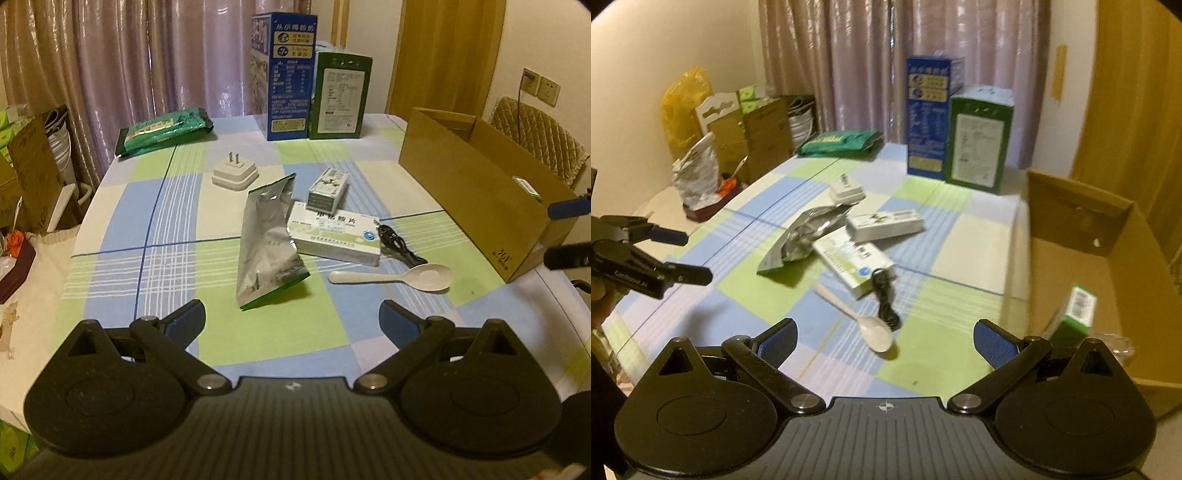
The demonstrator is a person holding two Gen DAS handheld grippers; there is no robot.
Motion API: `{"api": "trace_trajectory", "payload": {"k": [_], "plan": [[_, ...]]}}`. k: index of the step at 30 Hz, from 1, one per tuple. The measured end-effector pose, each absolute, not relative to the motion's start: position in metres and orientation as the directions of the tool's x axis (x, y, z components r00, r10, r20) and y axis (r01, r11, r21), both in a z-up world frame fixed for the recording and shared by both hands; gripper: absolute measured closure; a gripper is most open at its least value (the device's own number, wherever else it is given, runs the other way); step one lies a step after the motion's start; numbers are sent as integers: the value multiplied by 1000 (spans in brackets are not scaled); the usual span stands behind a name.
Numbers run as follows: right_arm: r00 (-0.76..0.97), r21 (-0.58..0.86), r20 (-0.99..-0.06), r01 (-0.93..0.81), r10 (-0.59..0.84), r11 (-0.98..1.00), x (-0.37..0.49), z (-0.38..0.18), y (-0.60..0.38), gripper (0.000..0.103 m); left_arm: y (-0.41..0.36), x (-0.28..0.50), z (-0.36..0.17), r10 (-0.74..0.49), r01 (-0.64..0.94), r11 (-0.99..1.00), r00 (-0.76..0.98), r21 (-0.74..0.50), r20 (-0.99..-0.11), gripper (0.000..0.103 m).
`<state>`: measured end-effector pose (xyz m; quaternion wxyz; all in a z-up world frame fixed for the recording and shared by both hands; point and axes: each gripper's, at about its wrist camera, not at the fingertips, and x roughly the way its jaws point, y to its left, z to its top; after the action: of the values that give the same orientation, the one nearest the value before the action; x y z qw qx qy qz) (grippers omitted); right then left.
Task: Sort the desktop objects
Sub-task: 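Move both open grippers back from the cardboard box toward the table items, then grasp the white plastic spoon by its handle with the left gripper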
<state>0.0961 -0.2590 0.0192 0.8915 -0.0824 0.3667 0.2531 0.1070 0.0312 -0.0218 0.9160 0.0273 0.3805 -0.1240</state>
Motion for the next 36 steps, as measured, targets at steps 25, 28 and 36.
{"api": "trace_trajectory", "payload": {"k": [25, 28, 36], "plan": [[446, -12, -811, -658, 378, 753, 163, -80, -212, 25, 35, 148, -78, -285, 285, 949, 591, -135, -754, 5], [431, -8, -820, -666, 376, 746, 171, -89, -211, 32, 31, 152, -81, -284, 294, 947, 586, -127, -759, 5], [401, 50, -832, -634, 383, 772, 178, -103, -215, 64, 25, 153, -80, -261, 314, 946, 593, -80, -761, 5]]}}
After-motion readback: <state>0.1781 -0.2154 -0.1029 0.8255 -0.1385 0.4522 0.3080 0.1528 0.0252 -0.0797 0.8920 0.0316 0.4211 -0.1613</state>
